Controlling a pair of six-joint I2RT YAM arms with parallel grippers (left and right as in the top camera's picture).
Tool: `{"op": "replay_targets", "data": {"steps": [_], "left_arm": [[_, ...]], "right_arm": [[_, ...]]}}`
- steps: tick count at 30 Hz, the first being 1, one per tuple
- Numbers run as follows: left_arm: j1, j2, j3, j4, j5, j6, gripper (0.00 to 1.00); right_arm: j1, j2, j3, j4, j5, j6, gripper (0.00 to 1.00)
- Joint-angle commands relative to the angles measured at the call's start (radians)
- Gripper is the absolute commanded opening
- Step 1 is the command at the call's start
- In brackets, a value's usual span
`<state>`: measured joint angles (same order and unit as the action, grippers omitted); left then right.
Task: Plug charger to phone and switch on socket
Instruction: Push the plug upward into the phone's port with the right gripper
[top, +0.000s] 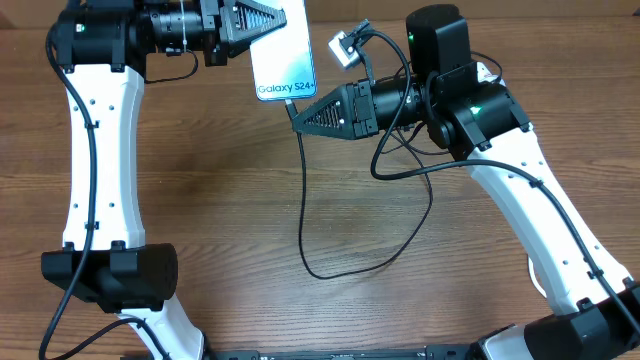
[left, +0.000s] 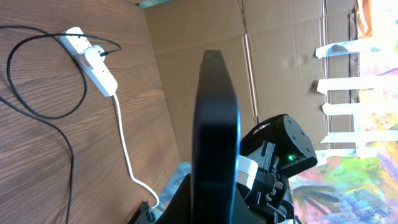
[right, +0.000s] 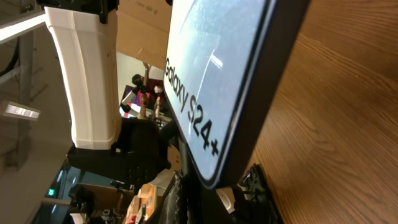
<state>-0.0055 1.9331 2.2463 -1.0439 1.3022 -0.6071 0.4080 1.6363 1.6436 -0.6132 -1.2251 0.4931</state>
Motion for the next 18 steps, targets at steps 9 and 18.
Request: {"op": "replay_targets", "data": {"steps": [9, 18], "left_arm": [[0.003, -0.009, 0.007, 0.001, 0.078, 0.016, 0.04], [-0.009, -0.009, 0.007, 0.001, 0.078, 0.000, 0.04]], "right_arm": [[-0.014, -0.024, 0.014, 0.014, 0.020, 0.005, 0.04], [0.011, -0.024, 0.013, 0.038, 0.116, 0.058, 0.04]]}}
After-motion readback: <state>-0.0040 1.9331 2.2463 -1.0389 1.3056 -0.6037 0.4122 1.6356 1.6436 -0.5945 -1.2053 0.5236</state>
